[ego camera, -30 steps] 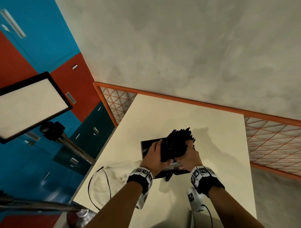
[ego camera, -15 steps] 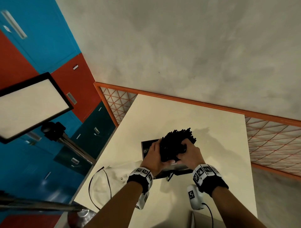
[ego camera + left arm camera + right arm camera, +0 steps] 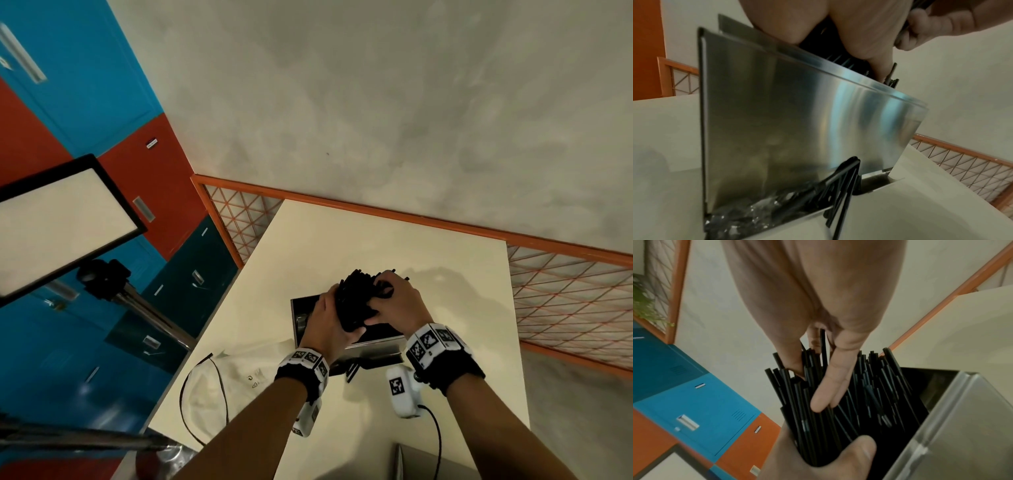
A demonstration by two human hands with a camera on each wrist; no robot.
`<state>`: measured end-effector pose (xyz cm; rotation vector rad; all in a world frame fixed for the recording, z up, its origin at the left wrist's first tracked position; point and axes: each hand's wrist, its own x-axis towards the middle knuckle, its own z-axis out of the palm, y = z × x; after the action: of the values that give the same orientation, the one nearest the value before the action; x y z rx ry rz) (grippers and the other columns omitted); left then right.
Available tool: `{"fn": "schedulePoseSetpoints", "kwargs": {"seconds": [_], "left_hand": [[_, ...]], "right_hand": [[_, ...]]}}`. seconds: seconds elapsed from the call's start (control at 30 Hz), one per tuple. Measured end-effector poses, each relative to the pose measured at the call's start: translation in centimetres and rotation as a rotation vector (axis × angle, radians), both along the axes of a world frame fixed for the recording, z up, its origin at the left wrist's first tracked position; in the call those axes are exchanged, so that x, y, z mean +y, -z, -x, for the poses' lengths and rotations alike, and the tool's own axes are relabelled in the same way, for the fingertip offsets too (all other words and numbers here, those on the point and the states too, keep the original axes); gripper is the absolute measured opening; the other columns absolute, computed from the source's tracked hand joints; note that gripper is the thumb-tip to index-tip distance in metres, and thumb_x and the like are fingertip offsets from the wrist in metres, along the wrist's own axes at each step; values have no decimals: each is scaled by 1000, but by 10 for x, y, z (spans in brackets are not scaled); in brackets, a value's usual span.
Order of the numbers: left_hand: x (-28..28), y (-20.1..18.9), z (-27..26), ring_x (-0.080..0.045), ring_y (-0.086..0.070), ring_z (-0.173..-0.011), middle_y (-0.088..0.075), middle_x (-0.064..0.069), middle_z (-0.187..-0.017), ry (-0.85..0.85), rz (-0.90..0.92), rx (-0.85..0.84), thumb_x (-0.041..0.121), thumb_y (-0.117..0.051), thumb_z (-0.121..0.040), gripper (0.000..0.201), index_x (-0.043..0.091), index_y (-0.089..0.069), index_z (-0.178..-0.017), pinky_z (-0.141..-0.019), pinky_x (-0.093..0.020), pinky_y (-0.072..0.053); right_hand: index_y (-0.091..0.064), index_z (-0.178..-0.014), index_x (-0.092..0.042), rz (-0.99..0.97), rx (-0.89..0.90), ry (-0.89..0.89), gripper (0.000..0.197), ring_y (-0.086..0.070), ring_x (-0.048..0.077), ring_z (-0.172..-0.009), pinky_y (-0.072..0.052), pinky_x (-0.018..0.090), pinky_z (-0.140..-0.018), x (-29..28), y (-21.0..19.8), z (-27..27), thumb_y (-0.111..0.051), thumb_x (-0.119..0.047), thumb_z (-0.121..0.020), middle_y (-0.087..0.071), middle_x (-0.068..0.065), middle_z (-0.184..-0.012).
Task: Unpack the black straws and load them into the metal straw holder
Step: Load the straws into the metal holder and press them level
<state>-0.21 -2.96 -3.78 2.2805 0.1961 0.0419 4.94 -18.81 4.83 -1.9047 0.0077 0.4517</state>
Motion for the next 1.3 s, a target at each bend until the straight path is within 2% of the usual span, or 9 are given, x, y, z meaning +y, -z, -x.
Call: {"fn": "schedulePoseSetpoints", "kwargs": {"seconds": [0.13,0.27,0.47,0.7,0.93,1.03,1.1,1.2,1.3], "left_hand": [[-1,0,-3,-25,-55,-123,-50,-6,-139,1,-101,-24,30,-82,-76,91,18,-28,-149,-100,-41,-52],[-1,0,-1,-25,-56,-120,-50,-3,-137,25,-194,-39,23,-76,-80,85,23,-24,-148,-92,-46,-55],[4,2,0,-26,-48,-131,-45,-6,-146,53,-173,-31,3,-72,-81,91,22,-20,-153,-104,-43,-50],[0,-15,-10,-29,-46,-135,-40,-10,-151,160,-150,-19,-9,-64,-81,92,17,-18,-157,-110,-39,-44],[3,-27,-13,-32,-55,-124,-44,-13,-147,216,-208,-36,-3,-64,-86,90,18,-14,-158,-102,-42,-50],[2,-33,-17,-35,-62,-114,-43,-12,-146,202,-189,-50,-4,-63,-86,91,22,-13,-157,-92,-46,-56],[2,-36,-17,-36,-65,-108,-44,-11,-146,181,-170,-45,-3,-63,-87,91,26,-13,-157,-87,-47,-58],[0,-37,-18,-35,-64,-111,-45,-11,-147,183,-157,-44,-3,-64,-87,91,27,-14,-156,-90,-46,-57],[-1,-32,-15,-31,-61,-119,-44,-7,-148,156,-109,-18,0,-67,-86,88,27,-18,-155,-97,-41,-54]], "right_hand": [[-59,-102,-16,-31,47,41,27,-74,28,-76,-63,41,-65,1,6,-1,-62,2,-81,-62,12,-105],[-59,-109,-17,2,24,40,25,-74,20,-75,-63,33,-64,1,9,3,-62,-7,-87,-66,6,-102],[-59,-113,-18,68,-156,65,18,-71,16,-68,-62,32,-61,-2,12,17,-54,-28,-99,-69,7,-88],[-49,-117,-27,-19,-295,232,16,-67,22,-57,-53,20,-50,-7,7,22,-44,-21,-104,-68,12,-71],[-54,-108,-27,-58,-340,245,18,-66,22,-61,-58,30,-54,-4,2,15,-45,-12,-101,-67,9,-74],[-54,-109,-27,-59,-367,276,17,-63,18,-59,-55,27,-53,-4,-1,13,-46,-13,-101,-67,7,-76],[-54,-109,-28,-46,-395,289,17,-62,15,-60,-56,33,-57,-4,-1,11,-47,-15,-101,-66,5,-79],[-53,-109,-32,-20,-431,304,18,-64,16,-68,-58,43,-66,-6,1,8,-48,-18,-101,-67,1,-82],[-54,-108,-32,-2,-425,319,19,-64,11,-68,-58,45,-69,-6,4,6,-48,-16,-100,-67,-1,-80]]}}
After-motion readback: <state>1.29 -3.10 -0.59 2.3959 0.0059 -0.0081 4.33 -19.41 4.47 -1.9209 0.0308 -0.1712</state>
